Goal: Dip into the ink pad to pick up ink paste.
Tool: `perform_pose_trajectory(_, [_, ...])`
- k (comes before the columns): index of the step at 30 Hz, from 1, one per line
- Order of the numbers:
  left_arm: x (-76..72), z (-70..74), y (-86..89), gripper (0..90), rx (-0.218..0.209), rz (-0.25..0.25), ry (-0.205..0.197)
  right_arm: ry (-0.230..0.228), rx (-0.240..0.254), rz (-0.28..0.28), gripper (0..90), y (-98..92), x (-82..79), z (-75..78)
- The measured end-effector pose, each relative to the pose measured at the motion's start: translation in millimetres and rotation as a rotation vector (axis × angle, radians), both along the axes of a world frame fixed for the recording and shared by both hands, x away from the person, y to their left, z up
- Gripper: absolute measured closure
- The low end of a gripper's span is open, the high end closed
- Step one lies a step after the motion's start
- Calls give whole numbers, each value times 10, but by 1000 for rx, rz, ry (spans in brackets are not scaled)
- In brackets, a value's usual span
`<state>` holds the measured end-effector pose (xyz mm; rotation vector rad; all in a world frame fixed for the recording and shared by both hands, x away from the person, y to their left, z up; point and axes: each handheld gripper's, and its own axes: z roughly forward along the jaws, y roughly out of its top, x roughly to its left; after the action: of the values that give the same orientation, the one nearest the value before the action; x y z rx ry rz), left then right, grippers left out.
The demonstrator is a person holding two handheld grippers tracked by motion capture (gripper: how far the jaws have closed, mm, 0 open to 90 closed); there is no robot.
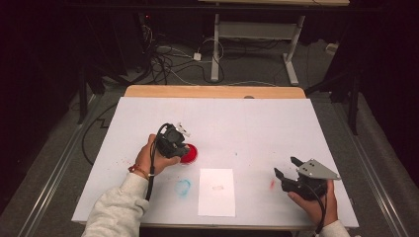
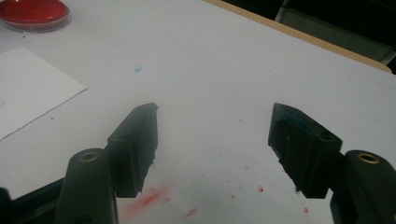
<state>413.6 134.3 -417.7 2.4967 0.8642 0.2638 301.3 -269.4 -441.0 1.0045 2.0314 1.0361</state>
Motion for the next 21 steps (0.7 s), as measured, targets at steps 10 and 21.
perform_pose_trajectory(10, [-85,132,78,740,-41,-21,-24,-1,3,2,334,11,4,5])
perform_pose_trajectory(21, [-232,242,15,740,-85,-77,-38,-13,14,32,318,28,-5,16])
